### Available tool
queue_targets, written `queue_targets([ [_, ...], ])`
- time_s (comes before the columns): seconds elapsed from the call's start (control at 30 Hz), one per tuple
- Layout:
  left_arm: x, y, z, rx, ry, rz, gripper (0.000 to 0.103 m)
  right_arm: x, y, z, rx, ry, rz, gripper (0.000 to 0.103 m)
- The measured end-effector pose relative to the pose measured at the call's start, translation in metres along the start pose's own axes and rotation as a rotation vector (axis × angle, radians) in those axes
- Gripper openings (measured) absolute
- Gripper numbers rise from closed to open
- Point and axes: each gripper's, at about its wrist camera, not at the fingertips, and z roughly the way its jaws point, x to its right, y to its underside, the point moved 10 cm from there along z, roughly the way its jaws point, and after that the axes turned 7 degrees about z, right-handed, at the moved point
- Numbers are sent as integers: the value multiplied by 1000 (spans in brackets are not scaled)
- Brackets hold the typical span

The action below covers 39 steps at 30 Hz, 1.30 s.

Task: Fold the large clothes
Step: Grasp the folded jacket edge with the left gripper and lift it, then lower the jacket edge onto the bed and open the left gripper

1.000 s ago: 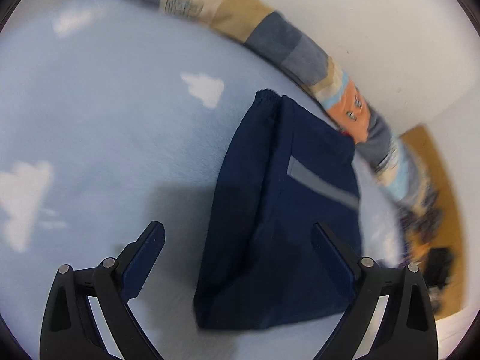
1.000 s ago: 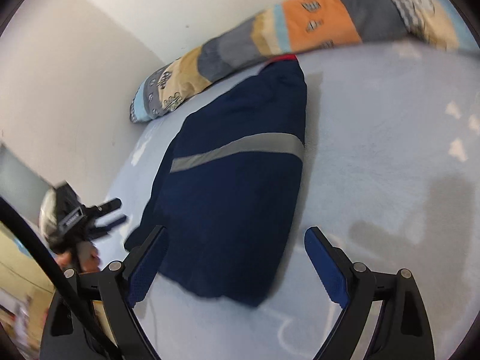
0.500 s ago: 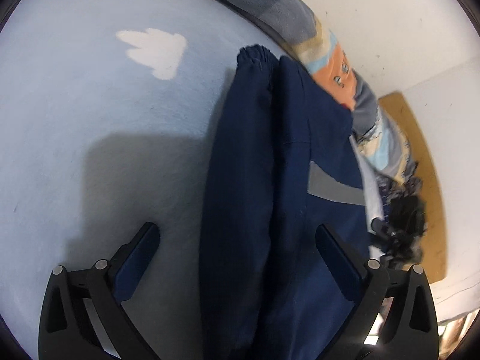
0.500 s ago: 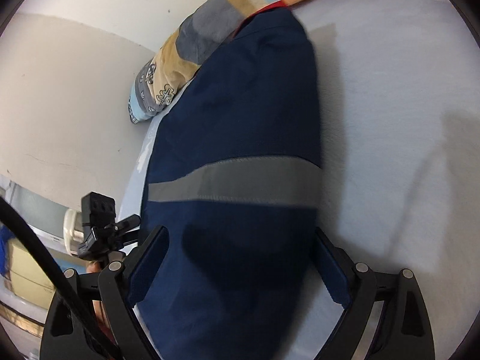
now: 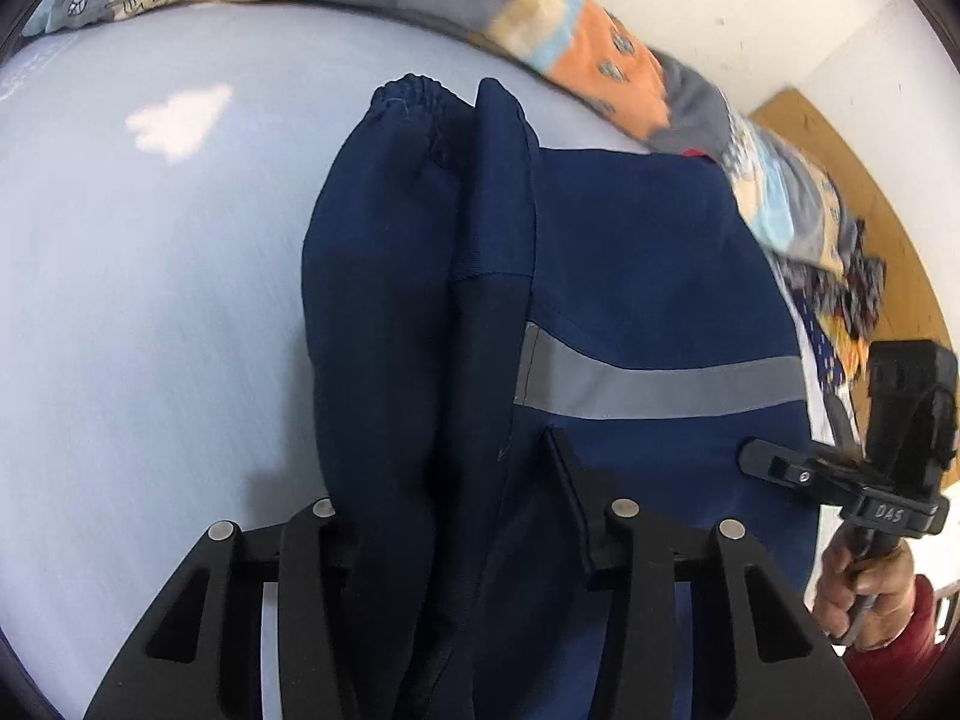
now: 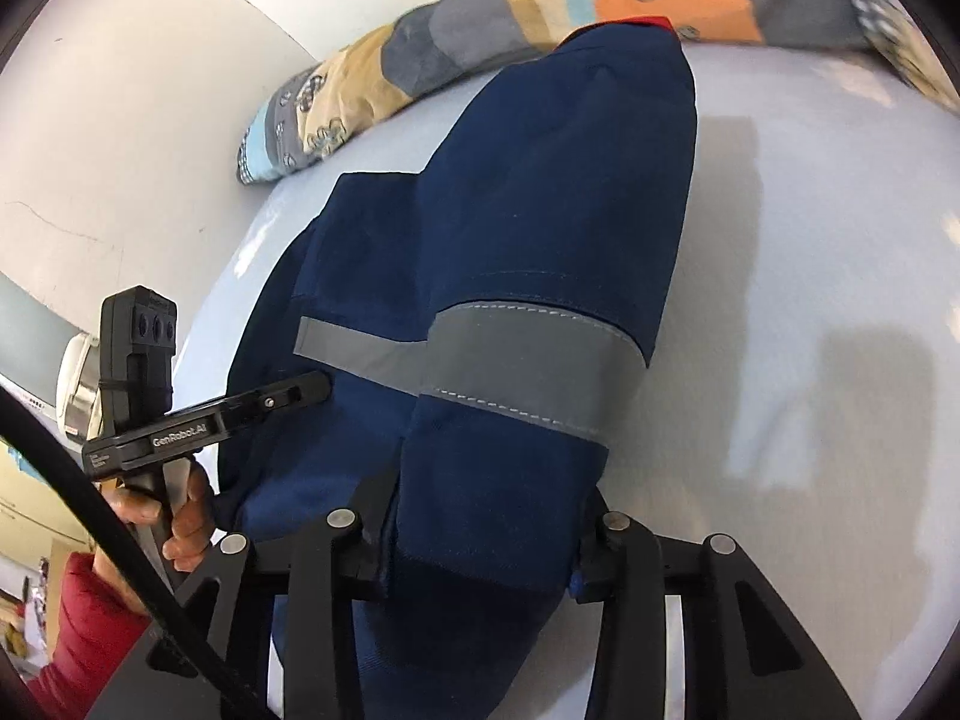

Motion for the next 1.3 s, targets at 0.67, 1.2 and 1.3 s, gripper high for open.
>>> queue_targets([
  [0.67,122,152,-130,374,-488,162,87,48,104,-191,340,324,-40,80],
  [1.2,164,229,-138,411,-658,167,103,-27,235,-181,581,490,-205,94],
  [1.3,153,231,-133,376,-664,121,103,-28,237,-181,582,478,-200,94],
])
